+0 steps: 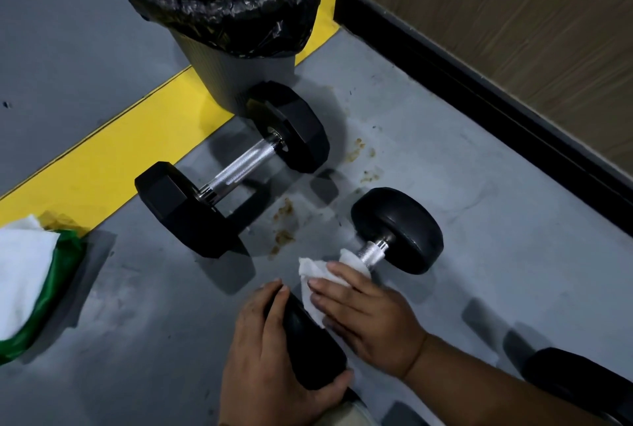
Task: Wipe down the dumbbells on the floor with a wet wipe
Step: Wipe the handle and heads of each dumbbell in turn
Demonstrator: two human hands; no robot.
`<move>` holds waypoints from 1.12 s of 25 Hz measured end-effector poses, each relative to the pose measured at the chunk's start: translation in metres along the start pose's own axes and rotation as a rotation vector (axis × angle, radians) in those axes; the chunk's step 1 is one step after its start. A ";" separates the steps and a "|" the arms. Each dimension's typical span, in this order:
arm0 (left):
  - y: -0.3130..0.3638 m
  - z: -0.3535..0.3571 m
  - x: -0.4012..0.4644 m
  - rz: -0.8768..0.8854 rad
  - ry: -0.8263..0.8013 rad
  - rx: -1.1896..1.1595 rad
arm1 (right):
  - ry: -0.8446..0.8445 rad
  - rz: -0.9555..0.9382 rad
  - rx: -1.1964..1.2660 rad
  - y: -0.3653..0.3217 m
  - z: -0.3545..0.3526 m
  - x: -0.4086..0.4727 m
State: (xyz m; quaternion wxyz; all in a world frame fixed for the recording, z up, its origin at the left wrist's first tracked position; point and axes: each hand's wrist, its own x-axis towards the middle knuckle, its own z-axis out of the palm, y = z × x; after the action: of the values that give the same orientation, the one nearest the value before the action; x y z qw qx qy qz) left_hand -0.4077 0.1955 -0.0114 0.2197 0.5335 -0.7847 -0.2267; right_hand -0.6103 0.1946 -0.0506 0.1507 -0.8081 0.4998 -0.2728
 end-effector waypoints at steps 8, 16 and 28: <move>0.001 0.003 -0.003 0.021 0.019 -0.005 | 0.069 0.142 0.056 -0.016 0.011 -0.002; -0.003 0.004 -0.001 0.044 0.039 -0.020 | 0.134 0.247 0.003 0.005 -0.004 0.009; -0.002 0.006 -0.003 0.037 0.063 -0.005 | 0.161 0.282 0.047 0.001 0.002 0.014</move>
State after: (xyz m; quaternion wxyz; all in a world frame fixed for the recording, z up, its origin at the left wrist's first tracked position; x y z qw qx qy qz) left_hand -0.4086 0.1986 -0.0175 0.2501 0.5251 -0.7865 -0.2077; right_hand -0.6054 0.1820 -0.0484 0.1659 -0.7016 0.6123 -0.3244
